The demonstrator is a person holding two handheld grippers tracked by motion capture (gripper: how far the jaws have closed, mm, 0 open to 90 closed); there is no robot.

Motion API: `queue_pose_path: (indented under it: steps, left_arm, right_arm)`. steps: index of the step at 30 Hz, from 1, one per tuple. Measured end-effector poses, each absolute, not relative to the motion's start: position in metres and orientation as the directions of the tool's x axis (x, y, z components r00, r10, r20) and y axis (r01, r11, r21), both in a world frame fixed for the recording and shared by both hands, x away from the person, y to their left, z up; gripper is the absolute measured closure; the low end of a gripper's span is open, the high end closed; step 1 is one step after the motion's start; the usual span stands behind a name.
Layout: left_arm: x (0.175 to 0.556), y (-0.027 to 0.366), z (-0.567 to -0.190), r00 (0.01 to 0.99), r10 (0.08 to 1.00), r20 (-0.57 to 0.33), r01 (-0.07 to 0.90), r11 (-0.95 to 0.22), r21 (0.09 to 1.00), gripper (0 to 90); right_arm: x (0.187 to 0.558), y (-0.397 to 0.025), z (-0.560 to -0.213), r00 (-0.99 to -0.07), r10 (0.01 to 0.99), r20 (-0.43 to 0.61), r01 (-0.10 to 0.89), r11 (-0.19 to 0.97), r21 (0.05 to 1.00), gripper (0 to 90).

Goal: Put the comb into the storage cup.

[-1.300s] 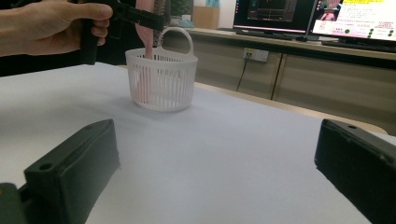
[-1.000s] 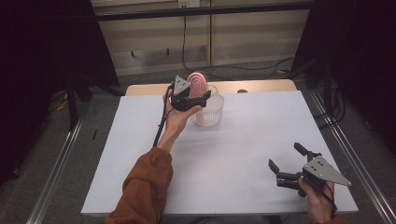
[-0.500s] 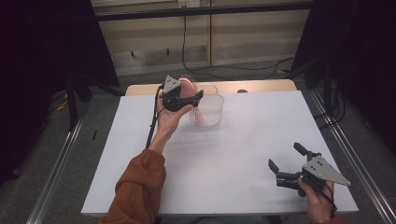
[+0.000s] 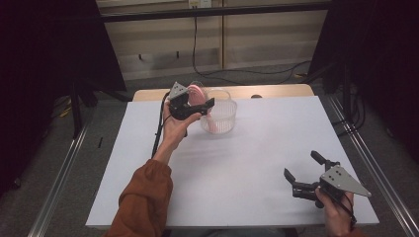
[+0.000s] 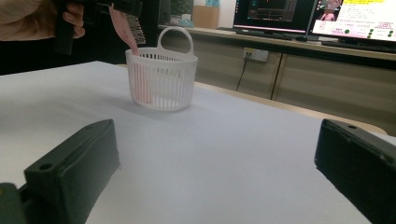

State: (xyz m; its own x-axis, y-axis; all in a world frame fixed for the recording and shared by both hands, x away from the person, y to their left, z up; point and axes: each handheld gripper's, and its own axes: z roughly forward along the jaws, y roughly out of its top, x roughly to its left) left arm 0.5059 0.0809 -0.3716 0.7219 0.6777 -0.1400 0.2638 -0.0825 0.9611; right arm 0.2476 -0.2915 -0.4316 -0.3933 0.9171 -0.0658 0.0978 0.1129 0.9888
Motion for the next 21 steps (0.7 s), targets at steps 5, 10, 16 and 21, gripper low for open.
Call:
queue_pose_path:
  steps: [5,10,16,21]
  left_arm:
    - [0.505,0.077,-0.373,0.731,0.671,-0.12,0.241,-0.089,0.967,22.0]
    - [0.502,0.083,-0.37,0.741,0.664,-0.101,0.249,-0.131,0.96,21.1]
    - [0.502,0.095,-0.368,0.746,0.656,-0.116,0.284,-0.156,0.946,19.7]
    - [0.502,0.103,-0.372,0.742,0.658,-0.129,0.303,-0.157,0.94,19.3]
  right_arm:
    - [0.248,-0.291,-0.432,-0.394,0.917,-0.064,0.098,0.111,0.989,0.0]
    - [0.248,-0.292,-0.432,-0.395,0.917,-0.065,0.098,0.112,0.989,0.0]
    - [0.248,-0.291,-0.432,-0.394,0.917,-0.065,0.099,0.112,0.989,0.0]
    - [0.248,-0.29,-0.432,-0.396,0.916,-0.065,0.1,0.114,0.988,0.0]
